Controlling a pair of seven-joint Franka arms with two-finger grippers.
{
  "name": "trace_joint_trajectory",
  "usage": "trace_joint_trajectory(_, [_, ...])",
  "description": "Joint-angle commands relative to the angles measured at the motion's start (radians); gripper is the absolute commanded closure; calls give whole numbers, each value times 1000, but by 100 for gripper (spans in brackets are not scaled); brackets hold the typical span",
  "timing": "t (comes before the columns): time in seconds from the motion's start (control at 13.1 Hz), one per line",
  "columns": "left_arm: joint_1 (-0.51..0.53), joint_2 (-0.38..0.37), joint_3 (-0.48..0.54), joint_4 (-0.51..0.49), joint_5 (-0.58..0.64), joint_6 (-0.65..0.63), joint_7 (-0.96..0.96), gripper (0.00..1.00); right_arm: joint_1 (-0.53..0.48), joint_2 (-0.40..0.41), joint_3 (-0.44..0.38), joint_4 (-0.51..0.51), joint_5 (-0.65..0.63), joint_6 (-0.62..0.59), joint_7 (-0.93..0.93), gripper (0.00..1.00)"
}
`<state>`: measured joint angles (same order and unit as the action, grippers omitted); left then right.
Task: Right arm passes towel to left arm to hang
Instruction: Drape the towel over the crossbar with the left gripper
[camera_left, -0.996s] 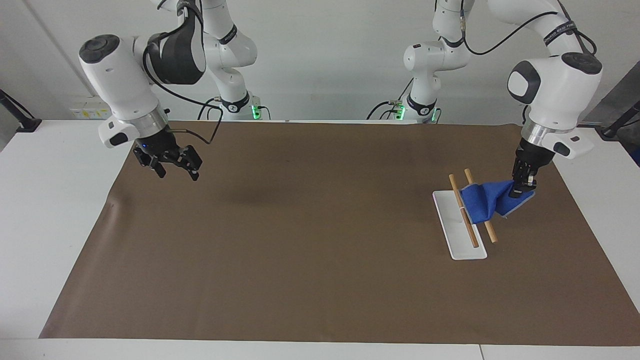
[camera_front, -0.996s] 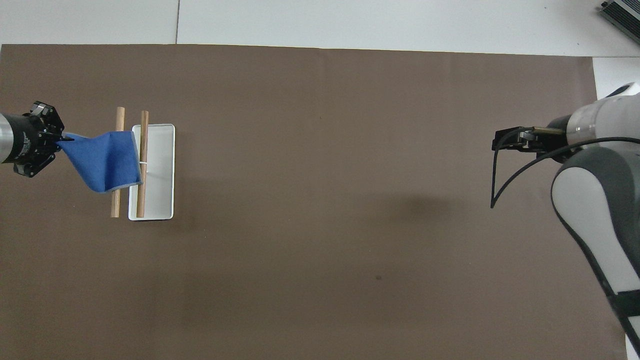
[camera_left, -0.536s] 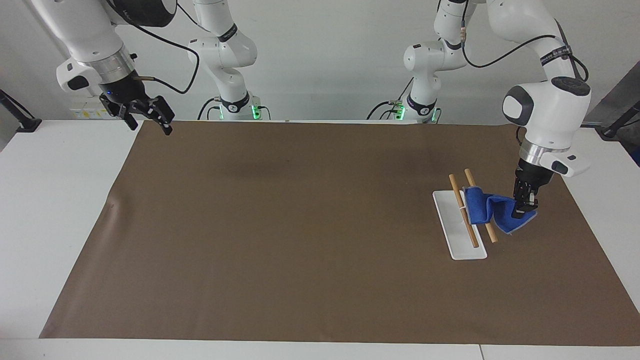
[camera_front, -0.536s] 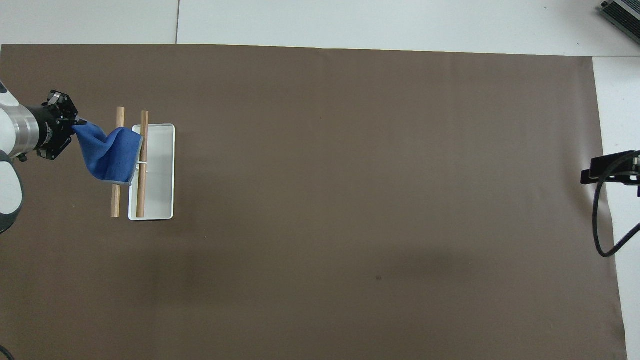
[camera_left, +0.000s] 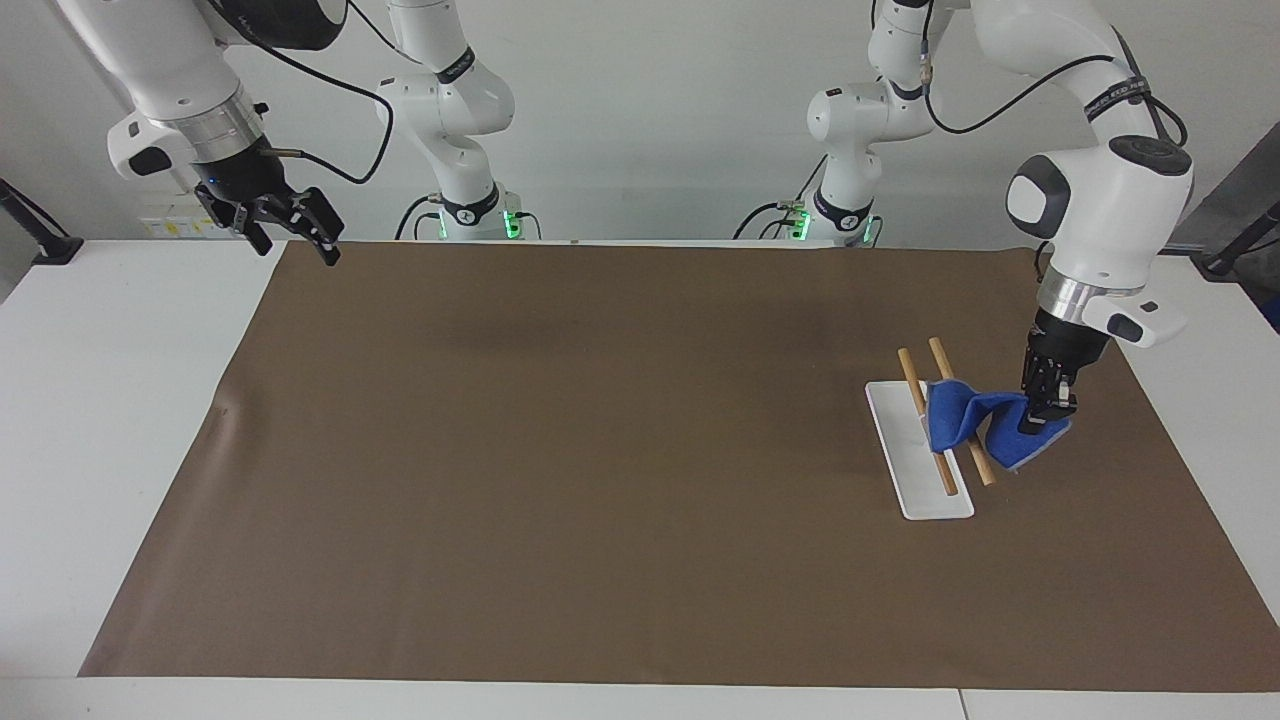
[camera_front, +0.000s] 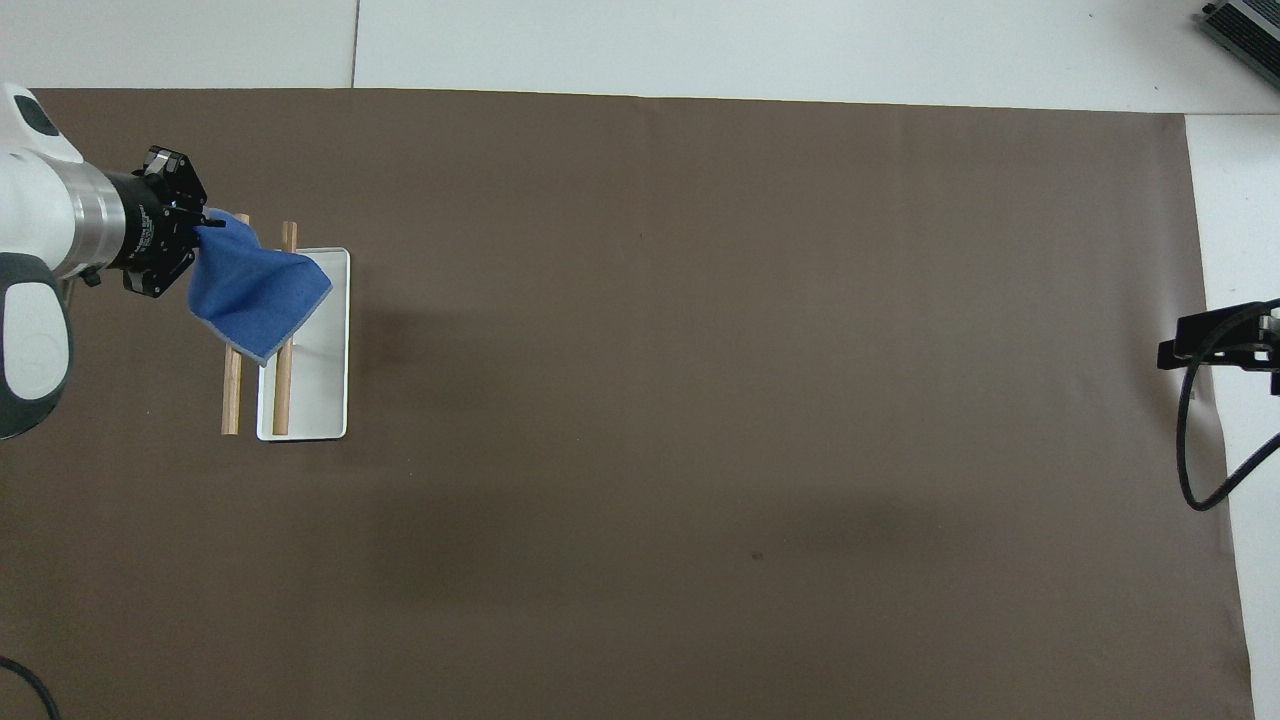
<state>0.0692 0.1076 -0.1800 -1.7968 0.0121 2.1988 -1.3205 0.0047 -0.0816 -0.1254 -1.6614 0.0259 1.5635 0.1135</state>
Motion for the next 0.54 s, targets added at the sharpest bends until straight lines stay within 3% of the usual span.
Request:
trace_joint_trajectory(0.0, [-5,9,-41,54,66,-91,-57,100,1,-17,12,-23,-9,9,-22,0])
trace_joint_trajectory(0.46, [15,-22,-29,-27,132,-76,-85,100,-2,-18,12,-24,-12,4,-22,0])
